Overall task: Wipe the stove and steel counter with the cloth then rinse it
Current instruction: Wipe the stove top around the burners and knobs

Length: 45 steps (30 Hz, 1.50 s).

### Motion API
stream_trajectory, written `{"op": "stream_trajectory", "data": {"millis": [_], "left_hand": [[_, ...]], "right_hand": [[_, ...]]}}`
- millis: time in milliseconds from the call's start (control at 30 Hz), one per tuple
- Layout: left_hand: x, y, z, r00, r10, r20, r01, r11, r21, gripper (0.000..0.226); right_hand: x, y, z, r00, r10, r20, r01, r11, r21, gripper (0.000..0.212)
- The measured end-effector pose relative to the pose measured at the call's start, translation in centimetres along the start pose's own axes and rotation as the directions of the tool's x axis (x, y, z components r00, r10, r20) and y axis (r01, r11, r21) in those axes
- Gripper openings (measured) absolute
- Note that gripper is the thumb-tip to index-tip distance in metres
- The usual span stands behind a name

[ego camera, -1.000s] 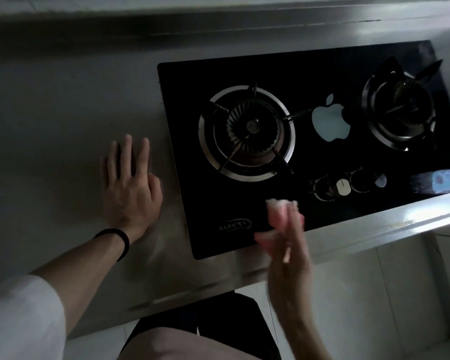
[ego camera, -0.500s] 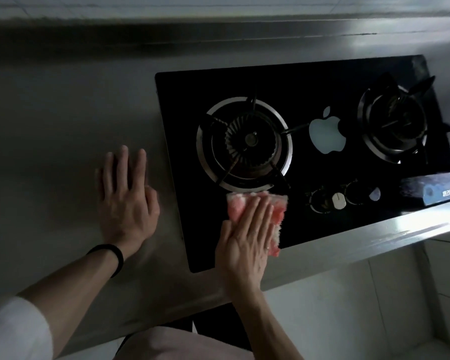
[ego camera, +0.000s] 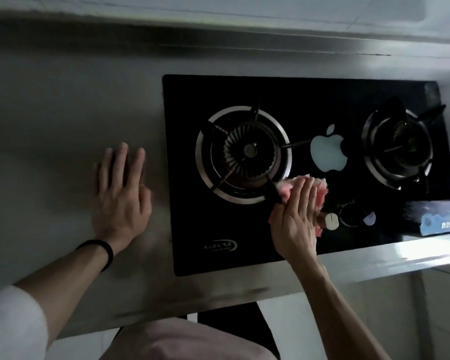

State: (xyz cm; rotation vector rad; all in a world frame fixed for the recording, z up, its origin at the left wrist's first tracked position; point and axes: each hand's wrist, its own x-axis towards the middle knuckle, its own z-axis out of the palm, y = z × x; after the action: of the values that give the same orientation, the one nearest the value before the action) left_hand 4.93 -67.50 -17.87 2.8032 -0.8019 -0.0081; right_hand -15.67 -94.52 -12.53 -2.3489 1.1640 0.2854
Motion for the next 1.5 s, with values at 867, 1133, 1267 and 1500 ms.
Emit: {"op": "stream_trajectory", "data": {"millis": [867,1133,1267,1500], "left_hand": [[0.2,0.8,-1.2,0.996,-0.046,0.071,0.046,0.999,-0.003,0.071],[0.3,0.3,-0.9,0.995,-0.048,0.089,0.048,0.999,-0.001,0.074],[0.5,0.3,-0.9,0.995,-0.048,0.09,0.049,0.999,-0.003,0.074],[0.6,0.5,-1.1,0.993,-0.055,0.104,0.057,0.998,-0.008,0.074]], "right_hand": [[25.9,-1.6,-12.3,0.62,-0.629,0.468,0.784,0.514,-0.347,0.081],[26.8,-9.6,-10.7,0.476,-0.724,0.499,0.879,0.402,-0.256,0.077],[26.0,-9.9,-12.4,0.696,-0.7,0.16,0.713,0.7,-0.038,0.049],[26.9,-14.7,-12.6,0.844,-0.28,0.457,0.343,0.937,-0.06,0.032]]}}
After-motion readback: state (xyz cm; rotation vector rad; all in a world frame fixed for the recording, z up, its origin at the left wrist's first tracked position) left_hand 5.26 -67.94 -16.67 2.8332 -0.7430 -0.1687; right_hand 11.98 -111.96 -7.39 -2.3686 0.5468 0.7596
